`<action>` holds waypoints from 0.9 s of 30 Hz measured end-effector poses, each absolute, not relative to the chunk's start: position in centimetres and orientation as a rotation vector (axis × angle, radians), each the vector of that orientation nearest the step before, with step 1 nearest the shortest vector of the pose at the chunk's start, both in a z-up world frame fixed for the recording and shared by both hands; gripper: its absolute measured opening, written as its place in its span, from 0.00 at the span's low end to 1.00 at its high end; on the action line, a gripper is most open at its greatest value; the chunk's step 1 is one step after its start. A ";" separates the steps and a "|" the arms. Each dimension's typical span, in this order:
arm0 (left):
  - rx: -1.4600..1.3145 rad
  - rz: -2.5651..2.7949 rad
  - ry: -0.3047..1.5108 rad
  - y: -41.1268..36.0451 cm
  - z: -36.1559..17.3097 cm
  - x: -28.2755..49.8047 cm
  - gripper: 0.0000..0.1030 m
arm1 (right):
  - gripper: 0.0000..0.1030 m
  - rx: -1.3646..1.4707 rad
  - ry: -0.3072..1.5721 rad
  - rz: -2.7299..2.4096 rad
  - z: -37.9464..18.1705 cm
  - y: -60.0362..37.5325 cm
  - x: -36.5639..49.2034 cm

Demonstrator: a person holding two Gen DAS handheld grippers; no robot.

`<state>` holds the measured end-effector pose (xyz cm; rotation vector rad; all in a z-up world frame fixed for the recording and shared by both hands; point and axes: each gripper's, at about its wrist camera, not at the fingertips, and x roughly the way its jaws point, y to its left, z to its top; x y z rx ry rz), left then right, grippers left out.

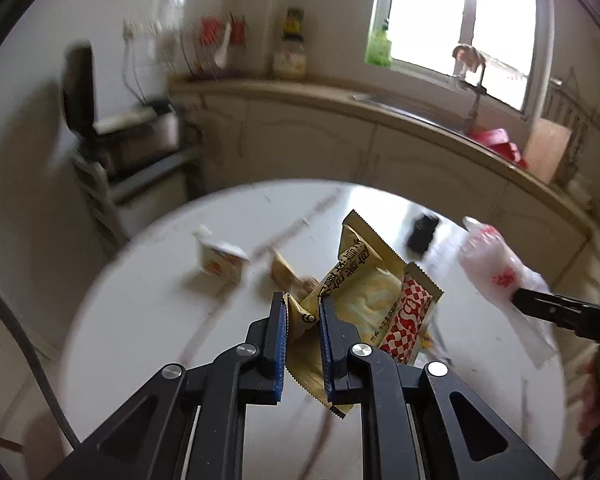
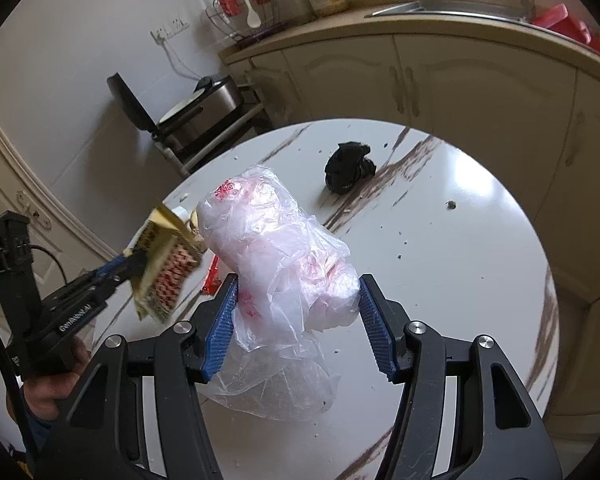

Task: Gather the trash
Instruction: 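Carry the yellow wrapper and plastic bag over the blue bin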

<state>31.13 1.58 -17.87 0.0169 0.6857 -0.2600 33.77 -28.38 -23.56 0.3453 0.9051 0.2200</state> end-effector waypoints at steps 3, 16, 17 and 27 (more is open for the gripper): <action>0.078 -0.225 0.642 0.8 -17.0 29.8 0.10 | 0.54 0.347 0.900 0.220 -23.3 -28.5 33.4; 0.061 -0.273 0.651 -1.0 -15.1 27.5 0.10 | 0.54 0.353 0.874 0.219 -22.3 -29.1 31.6; 0.063 -0.281 0.649 -1.4 -14.8 27.4 0.10 | 0.54 0.357 0.867 0.211 -22.1 -29.6 31.2; 0.107 -0.483 0.654 -11.5 -13.4 24.7 0.11 | 0.54 0.411 0.808 0.069 -20.9 -37.2 25.5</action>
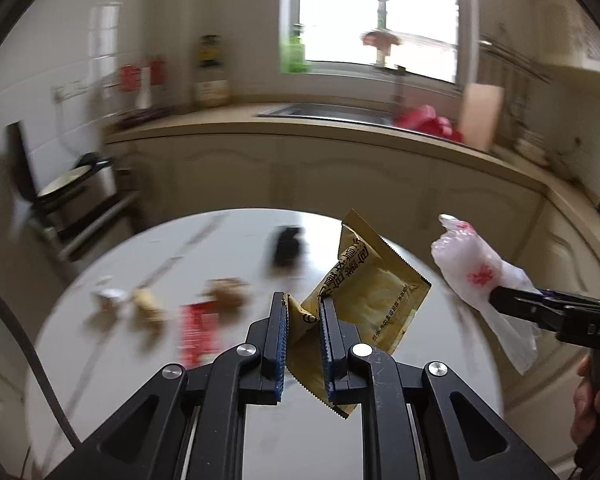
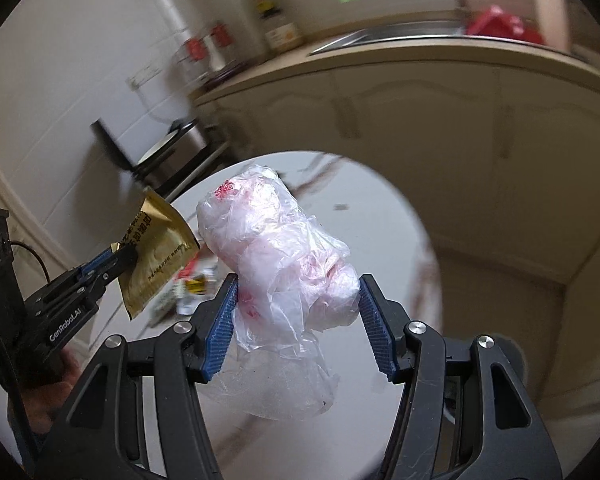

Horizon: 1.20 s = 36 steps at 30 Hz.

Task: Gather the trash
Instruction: 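Carry the yellow wrapper and plastic bag over the blue bin, then open both grippers to drop the wrapper and bag into the bin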

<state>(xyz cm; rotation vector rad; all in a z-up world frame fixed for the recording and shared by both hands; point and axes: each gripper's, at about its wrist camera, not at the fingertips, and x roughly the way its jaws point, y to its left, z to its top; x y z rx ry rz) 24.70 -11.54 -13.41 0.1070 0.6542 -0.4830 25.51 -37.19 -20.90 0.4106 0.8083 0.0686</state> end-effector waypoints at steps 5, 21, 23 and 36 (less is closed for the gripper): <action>0.129 -0.632 0.692 -19.4 -14.0 23.5 0.11 | 0.54 0.463 0.796 -0.056 -21.7 -43.9 21.4; 0.286 -0.876 0.875 -37.4 -21.8 22.6 0.11 | 0.54 0.676 0.921 -0.371 -32.5 -61.5 11.6; 0.313 -0.871 0.911 -38.7 -23.6 22.8 0.11 | 0.54 0.699 0.944 -0.376 -34.1 -62.2 11.9; 0.434 -0.702 1.135 -46.1 -33.6 27.7 0.17 | 0.60 0.878 1.148 -0.391 -46.8 -64.6 15.6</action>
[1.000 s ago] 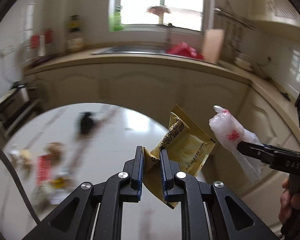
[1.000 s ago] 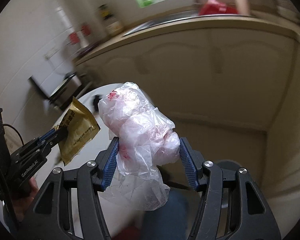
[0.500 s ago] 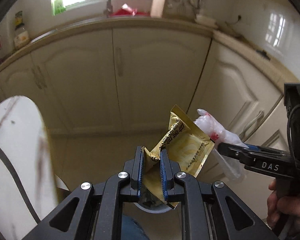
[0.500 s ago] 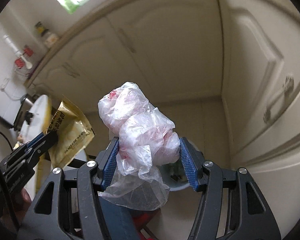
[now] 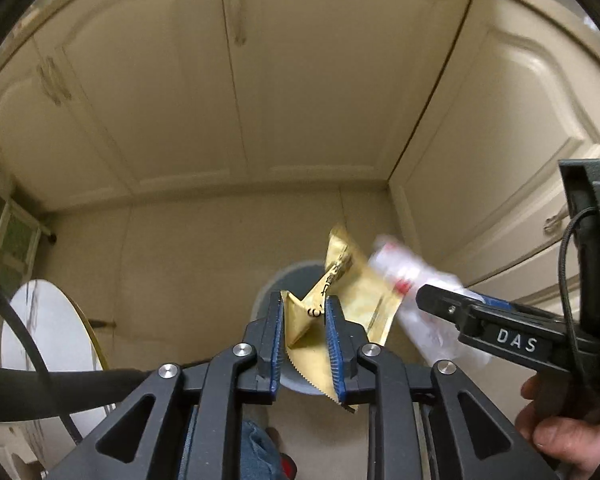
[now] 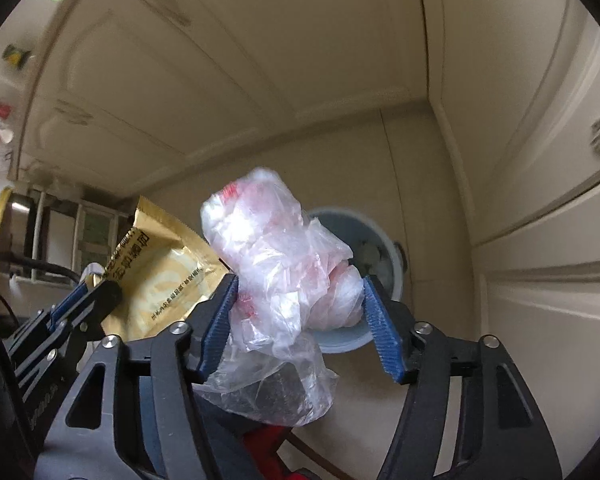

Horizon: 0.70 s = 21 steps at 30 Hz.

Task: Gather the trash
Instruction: 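Open both grippers to drop the wrapper and bag into the bin, then return both grippers to the table toward the remaining small trash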

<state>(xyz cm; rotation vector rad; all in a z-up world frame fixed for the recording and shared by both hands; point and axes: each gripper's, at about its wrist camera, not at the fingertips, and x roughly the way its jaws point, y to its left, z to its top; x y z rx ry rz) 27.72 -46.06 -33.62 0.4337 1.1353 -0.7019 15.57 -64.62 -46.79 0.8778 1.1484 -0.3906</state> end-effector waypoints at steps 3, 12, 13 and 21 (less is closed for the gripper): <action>0.448 -0.684 1.146 -46.8 -34.4 28.6 0.39 | 0.68 0.943 1.163 -0.393 -49.1 -65.0 15.4; 0.427 -0.623 1.121 -47.6 -34.5 28.0 0.65 | 1.00 0.961 1.145 -0.470 -49.0 -66.1 13.0; 0.423 -0.624 1.112 -47.5 -34.4 27.7 0.66 | 1.00 0.960 1.140 -0.477 -48.7 -66.2 13.0; 0.357 -0.663 0.998 -43.6 -29.5 24.1 0.72 | 1.00 0.906 1.050 -0.497 -43.2 -65.0 12.4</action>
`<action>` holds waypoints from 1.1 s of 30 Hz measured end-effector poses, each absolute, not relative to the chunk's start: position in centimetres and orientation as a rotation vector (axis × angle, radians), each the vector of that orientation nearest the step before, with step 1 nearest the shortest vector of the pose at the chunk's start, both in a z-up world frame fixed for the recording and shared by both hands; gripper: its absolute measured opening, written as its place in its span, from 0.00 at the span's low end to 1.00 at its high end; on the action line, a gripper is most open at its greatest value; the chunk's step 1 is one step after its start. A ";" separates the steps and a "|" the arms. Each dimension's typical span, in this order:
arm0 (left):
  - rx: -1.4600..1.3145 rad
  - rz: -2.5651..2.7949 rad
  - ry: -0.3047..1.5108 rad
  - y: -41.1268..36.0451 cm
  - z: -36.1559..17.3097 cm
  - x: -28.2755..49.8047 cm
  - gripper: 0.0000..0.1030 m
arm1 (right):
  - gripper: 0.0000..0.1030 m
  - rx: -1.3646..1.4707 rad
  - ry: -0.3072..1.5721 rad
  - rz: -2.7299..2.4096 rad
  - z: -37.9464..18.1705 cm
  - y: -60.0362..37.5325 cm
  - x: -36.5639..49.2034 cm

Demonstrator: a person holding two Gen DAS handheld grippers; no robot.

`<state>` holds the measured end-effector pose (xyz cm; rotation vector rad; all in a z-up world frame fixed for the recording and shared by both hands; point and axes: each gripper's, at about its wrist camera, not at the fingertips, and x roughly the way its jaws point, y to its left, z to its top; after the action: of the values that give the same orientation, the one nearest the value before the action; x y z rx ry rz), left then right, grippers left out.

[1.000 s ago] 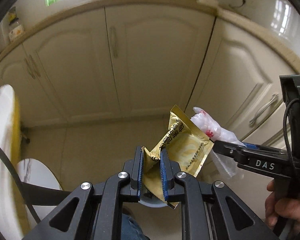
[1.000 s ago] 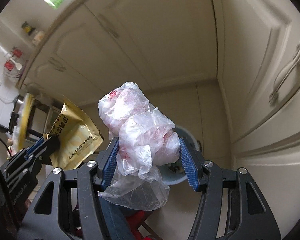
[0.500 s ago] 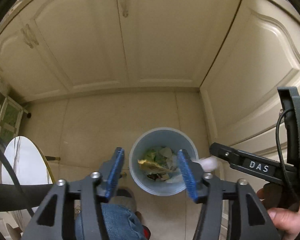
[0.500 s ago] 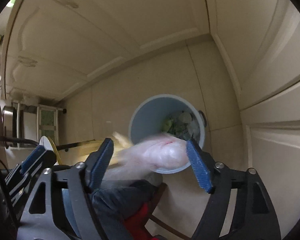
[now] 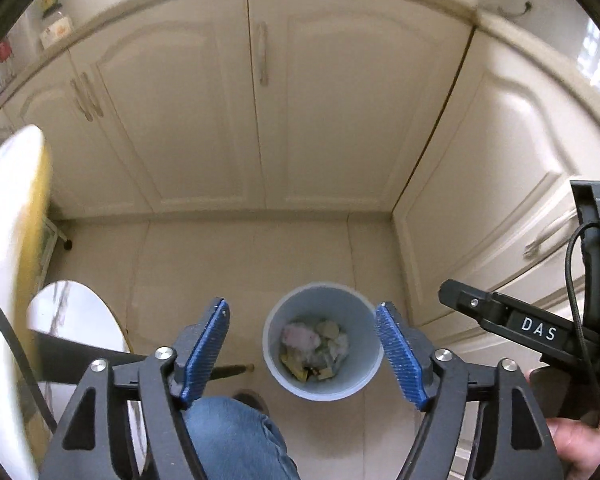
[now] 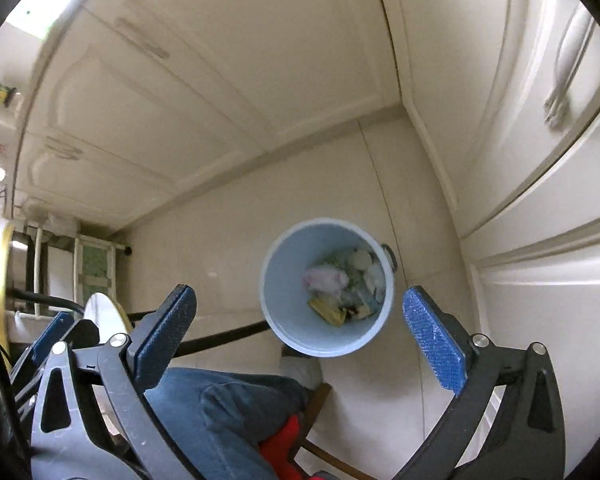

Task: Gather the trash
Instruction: 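Return both grippers to the table toward the remaining small trash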

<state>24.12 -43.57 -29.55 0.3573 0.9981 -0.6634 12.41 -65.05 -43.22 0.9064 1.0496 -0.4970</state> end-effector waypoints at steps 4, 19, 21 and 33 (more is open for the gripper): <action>0.315 -0.698 0.897 -41.0 -25.4 21.9 0.82 | 1.00 0.870 0.966 -0.504 -38.5 -63.9 12.2; 0.099 -0.473 0.591 -22.3 -14.3 16.0 0.99 | 1.00 0.565 0.632 -0.319 -17.9 -50.2 16.4; 0.073 -0.439 0.577 -20.2 -13.7 16.1 0.99 | 1.00 0.517 0.607 -0.273 -15.9 -47.2 17.7; 0.001 -0.133 0.520 -6.8 -10.5 13.5 0.99 | 1.00 0.278 0.566 -0.005 -11.0 -29.3 23.4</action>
<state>13.46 -6.78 -10.55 0.0014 0.5200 -0.1329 23.40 -29.31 -11.04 0.2779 0.5659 -0.0049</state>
